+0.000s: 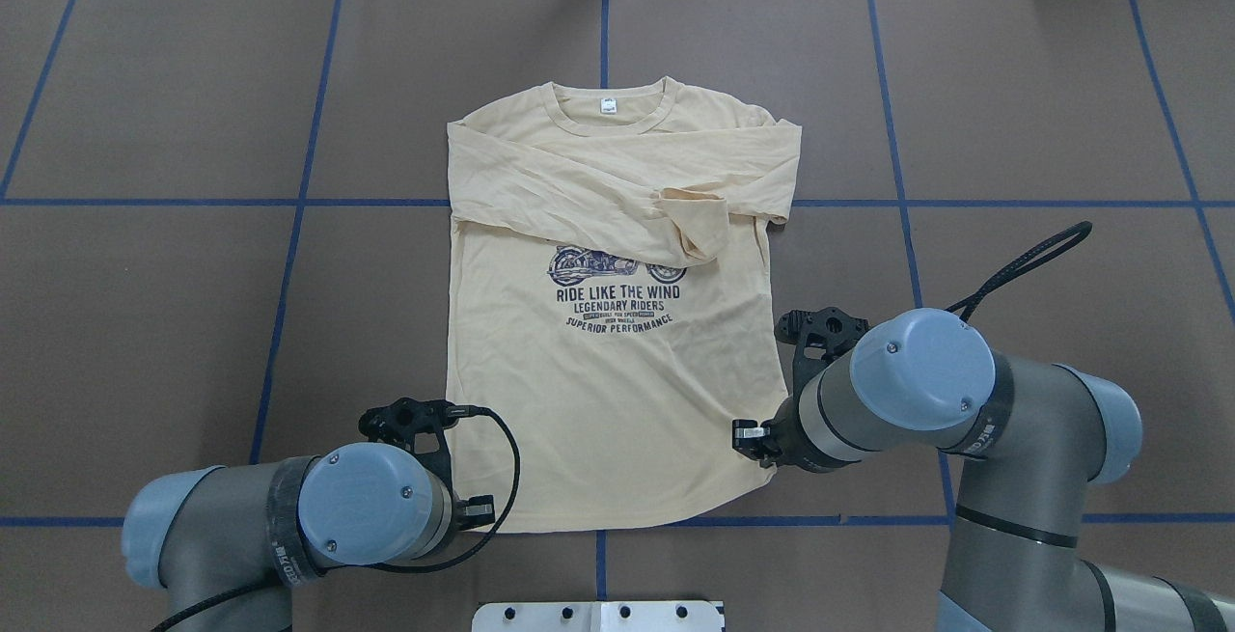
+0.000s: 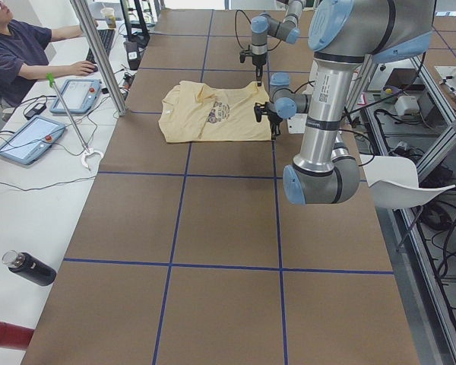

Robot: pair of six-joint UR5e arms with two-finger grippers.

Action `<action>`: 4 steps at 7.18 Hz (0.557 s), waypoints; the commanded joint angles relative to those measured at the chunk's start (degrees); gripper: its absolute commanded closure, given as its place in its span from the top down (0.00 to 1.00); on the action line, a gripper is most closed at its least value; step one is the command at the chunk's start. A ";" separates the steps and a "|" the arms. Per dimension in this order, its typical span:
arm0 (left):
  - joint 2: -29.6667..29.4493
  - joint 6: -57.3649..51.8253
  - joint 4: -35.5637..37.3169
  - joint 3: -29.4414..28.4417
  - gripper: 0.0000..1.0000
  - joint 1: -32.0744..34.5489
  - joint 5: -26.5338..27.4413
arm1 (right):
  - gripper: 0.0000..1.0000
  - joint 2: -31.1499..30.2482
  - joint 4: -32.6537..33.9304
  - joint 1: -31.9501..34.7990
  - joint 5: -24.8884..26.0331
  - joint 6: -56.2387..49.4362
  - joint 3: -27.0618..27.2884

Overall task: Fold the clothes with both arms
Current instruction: 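Hold the hem corners closed in both grippers before lifting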

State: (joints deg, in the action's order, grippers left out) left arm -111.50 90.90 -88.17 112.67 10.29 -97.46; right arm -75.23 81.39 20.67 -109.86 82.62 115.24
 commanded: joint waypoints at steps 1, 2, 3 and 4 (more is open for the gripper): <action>0.67 -0.02 0.19 3.85 0.00 0.60 -0.09 | 0.00 -0.09 0.00 0.42 -0.09 -0.09 0.24; 2.33 -0.02 1.59 7.01 0.00 0.95 -0.09 | 0.00 -0.09 0.00 0.42 -0.18 0.09 0.51; 2.78 -0.11 5.43 10.00 0.00 0.96 -0.18 | 0.00 -0.87 0.26 0.51 -0.87 0.09 1.55; 2.78 -0.11 8.43 12.46 0.00 0.96 -0.18 | 0.00 -1.66 0.61 0.42 -1.14 0.44 1.91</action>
State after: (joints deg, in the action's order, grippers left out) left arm -109.12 90.82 -83.58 121.63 11.18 -97.61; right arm -75.99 81.63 21.11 -110.53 82.75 116.46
